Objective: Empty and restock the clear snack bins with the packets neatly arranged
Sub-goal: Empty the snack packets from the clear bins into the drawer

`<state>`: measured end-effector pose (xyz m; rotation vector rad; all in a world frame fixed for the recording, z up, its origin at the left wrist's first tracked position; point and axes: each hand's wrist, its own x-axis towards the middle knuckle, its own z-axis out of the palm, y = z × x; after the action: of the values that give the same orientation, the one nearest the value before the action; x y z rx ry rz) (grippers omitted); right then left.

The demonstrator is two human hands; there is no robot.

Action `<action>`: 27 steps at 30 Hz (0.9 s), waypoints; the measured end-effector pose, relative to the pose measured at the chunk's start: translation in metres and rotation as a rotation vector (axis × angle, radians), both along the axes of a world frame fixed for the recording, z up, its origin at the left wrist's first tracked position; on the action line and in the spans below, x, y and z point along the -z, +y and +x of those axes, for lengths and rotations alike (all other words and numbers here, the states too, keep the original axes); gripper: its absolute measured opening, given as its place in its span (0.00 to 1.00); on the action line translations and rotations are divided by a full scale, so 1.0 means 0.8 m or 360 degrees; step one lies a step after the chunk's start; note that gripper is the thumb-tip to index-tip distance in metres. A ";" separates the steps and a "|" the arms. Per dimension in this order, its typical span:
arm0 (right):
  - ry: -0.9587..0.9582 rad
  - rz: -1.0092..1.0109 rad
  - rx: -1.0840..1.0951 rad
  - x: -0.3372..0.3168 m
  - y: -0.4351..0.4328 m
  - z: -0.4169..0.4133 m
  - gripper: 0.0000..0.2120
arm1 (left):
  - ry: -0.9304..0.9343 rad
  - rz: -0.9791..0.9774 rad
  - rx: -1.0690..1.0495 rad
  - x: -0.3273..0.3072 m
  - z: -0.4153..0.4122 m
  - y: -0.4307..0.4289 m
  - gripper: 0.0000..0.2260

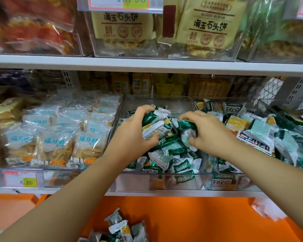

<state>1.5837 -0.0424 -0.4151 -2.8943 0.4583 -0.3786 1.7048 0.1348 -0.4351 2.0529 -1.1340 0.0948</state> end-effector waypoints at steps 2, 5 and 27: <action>-0.0070 0.0113 0.0021 -0.006 0.001 -0.006 0.27 | 0.0072 -0.0070 -0.0002 -0.003 -0.003 0.005 0.27; -0.0167 0.0273 0.0072 -0.016 0.009 -0.023 0.27 | 0.0138 -0.0104 -0.0016 -0.012 -0.019 0.015 0.26; 0.0564 0.1251 -0.0106 0.282 0.188 -0.049 0.24 | 0.0444 0.1219 0.0168 0.226 -0.010 0.211 0.27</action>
<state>1.5442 0.1077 -0.6407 -2.1839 0.4317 0.2829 1.6965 0.3037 -0.6160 2.5339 -1.2044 -0.7637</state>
